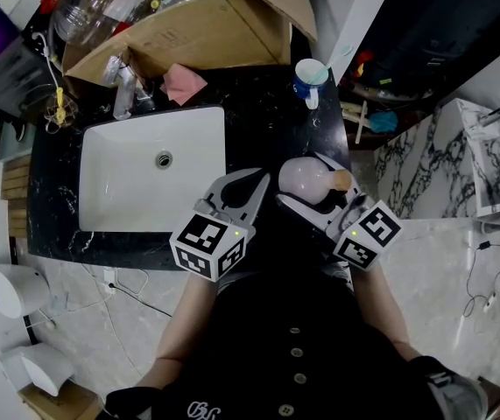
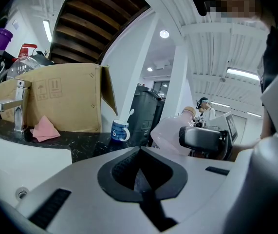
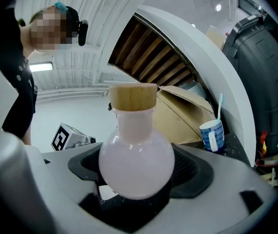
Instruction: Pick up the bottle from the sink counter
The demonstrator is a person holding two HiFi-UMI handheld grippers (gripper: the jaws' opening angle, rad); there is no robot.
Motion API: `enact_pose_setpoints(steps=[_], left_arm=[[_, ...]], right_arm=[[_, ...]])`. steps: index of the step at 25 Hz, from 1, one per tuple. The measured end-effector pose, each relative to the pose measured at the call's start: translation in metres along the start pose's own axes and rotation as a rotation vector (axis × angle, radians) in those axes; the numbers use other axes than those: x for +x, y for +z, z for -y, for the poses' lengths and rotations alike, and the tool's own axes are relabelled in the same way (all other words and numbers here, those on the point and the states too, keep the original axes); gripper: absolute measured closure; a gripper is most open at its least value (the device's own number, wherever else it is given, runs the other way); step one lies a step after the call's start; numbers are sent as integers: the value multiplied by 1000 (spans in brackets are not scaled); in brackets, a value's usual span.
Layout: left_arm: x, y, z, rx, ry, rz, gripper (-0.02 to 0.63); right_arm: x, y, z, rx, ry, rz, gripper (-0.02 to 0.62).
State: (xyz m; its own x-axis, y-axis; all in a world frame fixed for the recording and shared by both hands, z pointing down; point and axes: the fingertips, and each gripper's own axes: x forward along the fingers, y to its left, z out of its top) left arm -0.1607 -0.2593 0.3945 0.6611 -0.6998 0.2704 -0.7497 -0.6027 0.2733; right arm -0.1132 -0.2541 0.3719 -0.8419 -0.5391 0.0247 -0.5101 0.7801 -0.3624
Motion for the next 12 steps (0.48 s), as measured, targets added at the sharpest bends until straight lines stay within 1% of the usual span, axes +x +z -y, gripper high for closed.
enact_pose_setpoints(steps=[12], left_arm=[[-1, 1, -3, -8, 9, 5, 589]], right_arm=[[0, 1, 0, 6, 4, 10, 193]])
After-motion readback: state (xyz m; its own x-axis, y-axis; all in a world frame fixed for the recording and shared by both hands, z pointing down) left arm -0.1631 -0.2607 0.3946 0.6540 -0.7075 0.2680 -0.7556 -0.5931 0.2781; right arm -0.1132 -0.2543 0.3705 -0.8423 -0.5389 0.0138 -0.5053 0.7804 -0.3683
